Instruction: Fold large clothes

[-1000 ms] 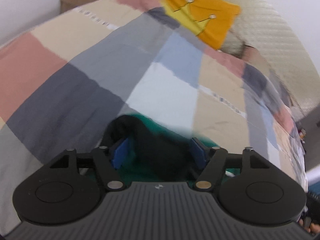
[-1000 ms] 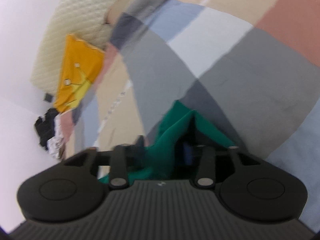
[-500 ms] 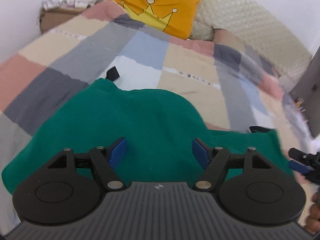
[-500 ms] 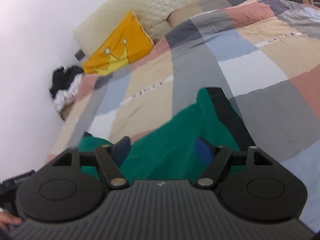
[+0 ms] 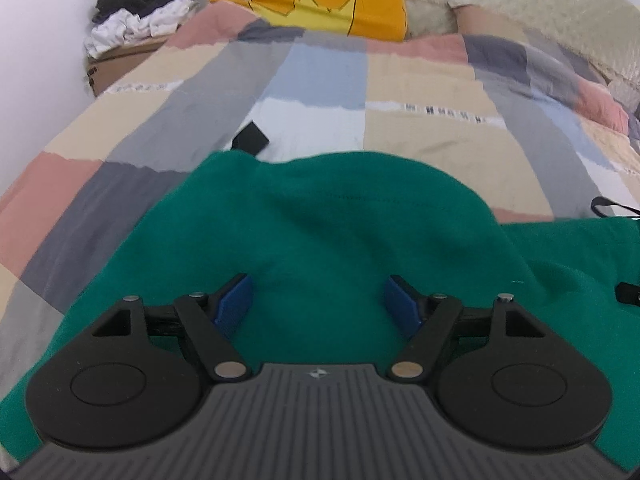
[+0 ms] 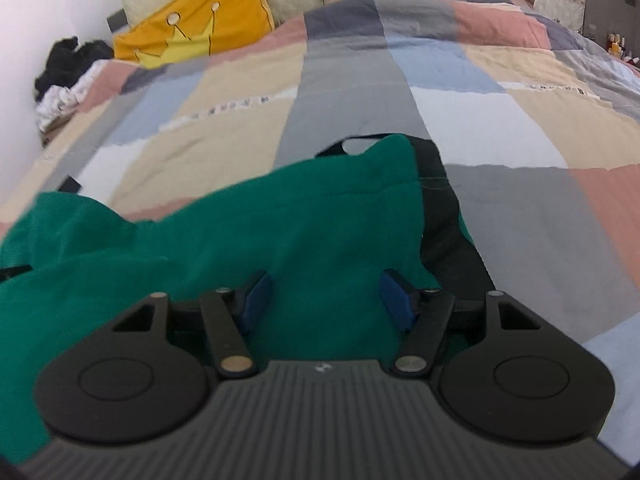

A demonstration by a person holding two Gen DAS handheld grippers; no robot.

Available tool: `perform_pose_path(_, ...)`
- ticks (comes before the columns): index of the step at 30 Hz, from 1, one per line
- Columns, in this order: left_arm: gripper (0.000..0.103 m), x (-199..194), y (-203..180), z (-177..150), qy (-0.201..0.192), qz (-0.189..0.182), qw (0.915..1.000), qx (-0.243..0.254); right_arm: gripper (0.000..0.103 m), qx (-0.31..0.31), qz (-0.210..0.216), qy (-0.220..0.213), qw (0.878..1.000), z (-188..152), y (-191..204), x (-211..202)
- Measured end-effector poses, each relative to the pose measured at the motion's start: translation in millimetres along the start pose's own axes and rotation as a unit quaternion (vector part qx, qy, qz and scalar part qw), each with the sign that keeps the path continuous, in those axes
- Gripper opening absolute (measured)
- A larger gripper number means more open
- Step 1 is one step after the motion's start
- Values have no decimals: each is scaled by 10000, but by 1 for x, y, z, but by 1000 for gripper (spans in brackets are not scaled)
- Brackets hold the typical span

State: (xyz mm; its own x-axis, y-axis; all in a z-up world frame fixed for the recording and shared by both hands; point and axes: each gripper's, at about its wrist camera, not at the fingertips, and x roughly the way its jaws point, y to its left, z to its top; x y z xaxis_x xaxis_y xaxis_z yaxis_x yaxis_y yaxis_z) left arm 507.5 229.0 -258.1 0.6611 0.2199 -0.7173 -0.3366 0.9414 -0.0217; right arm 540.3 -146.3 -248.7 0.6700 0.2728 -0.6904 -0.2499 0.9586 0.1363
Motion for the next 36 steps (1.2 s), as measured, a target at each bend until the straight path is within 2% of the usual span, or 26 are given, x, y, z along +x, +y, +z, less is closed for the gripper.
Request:
perform_pose_path(4,79,7,5,-2,53,-62,9999,-61,65,-7,-70,-30,10000,-3,2,3)
perform_pose_path(9,80,-10,5,-6,-142,-28,9998,-134,65,242,57,-155,9996,-7,-2,-16)
perform_pose_path(14,80,-50,13,-15,-314,-378,9976,-490,64,302,142,-427,9985,-10,3,-56)
perform_pose_path(18,81,-93,20,-31,-537,-610,9938,-762,65,711,412,-617,9947,-19,1,-91)
perform_pose_path(20,87,-113,26,-43,-586,-797,9899,-1017,65,872,523,-661,9926,-25,2,-105)
perform_pose_path(22,87,-126,33,-57,-534,-1050,9829,-1413,67,1062,688,-705,9895,-33,2,-122)
perform_pose_path(24,88,-134,41,-74,-407,-1345,9725,-1857,68,1309,879,-714,9849,-42,1,-135)
perform_pose_path(28,92,-138,56,-101,-145,-1737,9470,-2697,69,1877,1166,-646,9731,-65,-6,-153)
perform_pose_path(30,93,-135,62,-111,-32,-1902,9334,-3043,77,2192,1300,-530,9655,-77,-11,-156)
perform_pose_path(32,96,-132,69,-120,66,-1993,9197,-3383,85,2560,1421,-399,9553,-87,-18,-154)
perform_pose_path(36,100,-121,84,-133,305,-1970,8949,-3994,85,3382,1633,47,9268,-103,-33,-137)
